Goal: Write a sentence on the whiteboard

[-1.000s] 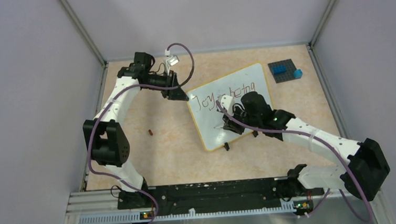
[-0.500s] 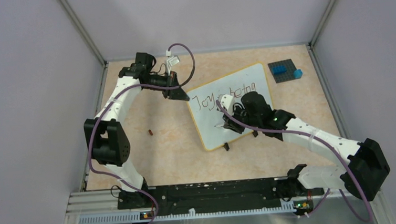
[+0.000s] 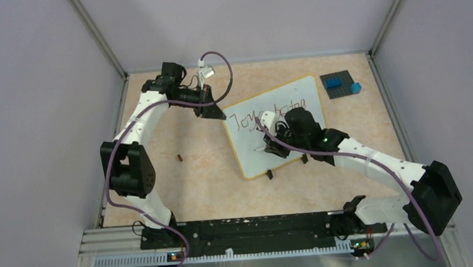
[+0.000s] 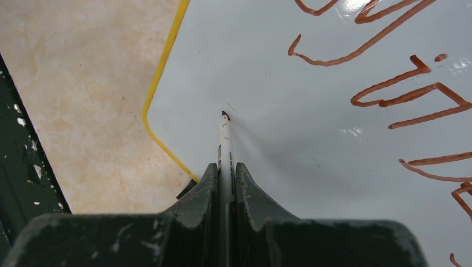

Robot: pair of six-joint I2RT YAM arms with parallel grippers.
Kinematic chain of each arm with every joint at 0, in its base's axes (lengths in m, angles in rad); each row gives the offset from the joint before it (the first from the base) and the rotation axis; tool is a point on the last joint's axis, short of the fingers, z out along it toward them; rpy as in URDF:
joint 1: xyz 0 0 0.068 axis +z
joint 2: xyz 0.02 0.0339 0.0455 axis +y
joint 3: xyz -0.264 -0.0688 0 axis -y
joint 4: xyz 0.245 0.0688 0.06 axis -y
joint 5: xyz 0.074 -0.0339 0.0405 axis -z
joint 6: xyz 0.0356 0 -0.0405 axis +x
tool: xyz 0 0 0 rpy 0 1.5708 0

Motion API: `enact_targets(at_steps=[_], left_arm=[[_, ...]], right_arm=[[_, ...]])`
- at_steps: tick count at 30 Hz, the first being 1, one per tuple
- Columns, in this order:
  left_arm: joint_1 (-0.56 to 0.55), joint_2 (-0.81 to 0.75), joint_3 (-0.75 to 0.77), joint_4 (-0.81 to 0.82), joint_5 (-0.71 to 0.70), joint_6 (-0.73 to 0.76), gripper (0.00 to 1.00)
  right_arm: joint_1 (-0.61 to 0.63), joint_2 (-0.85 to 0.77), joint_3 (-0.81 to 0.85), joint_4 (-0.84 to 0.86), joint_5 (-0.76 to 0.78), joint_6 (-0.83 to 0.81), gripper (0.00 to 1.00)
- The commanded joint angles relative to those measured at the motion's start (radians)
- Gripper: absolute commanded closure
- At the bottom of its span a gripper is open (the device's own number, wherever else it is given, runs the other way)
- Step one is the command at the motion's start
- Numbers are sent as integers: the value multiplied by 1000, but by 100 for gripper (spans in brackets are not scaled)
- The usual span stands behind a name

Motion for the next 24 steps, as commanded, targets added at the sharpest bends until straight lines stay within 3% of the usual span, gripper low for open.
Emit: enact_targets(at_steps=[1, 24], left_arm=[[-10, 10, 1, 33, 4, 4, 100], [-10, 12, 7, 30, -8, 7, 100]], right_arm=[[13, 22, 51, 53, 7, 9, 100], [40, -11, -9, -16, 18, -43, 100]])
